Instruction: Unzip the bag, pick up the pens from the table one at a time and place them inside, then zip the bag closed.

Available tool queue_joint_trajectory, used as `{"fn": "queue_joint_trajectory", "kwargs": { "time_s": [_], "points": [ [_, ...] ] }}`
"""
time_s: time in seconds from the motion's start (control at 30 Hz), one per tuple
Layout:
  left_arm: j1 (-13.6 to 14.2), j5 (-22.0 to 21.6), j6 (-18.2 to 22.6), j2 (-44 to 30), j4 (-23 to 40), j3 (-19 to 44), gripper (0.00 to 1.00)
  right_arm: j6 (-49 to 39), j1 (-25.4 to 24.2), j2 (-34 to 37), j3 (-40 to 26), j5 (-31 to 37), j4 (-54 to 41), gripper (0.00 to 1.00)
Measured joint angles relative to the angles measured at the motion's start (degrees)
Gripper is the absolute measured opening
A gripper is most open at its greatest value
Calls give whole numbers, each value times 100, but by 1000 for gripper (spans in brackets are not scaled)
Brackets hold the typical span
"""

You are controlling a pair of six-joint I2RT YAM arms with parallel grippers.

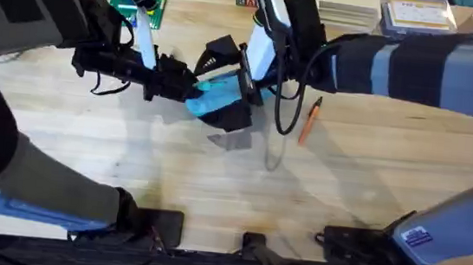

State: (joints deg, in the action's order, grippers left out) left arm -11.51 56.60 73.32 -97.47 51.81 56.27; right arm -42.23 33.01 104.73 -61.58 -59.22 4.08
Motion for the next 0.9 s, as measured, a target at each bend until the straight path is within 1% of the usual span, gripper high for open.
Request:
{"fn": "queue_joint_trajectory", "kwargs": {
  "time_s": [0.13, 0.4, 0.6, 0.77, 0.9],
  "points": [
    [0, 0, 0, 1, -1, 0, 42, 186, -100, -2, 0, -18, 20, 997],
    [0, 0, 0, 0, 0, 0, 42, 948, -551, -76, 0, -17, 13, 997],
    [0, 0, 0, 1, 0, 0, 42, 1198, -768, -567, 0, 32, 15, 997],
    [0, 0, 0, 2, -1, 0, 42, 1283, -884, -946, 0, 320, -132, 998],
    [0, 0, 0, 1, -2, 0, 42, 1339, -913, -1243, 0, 662, -575, 998]
  ]
}}
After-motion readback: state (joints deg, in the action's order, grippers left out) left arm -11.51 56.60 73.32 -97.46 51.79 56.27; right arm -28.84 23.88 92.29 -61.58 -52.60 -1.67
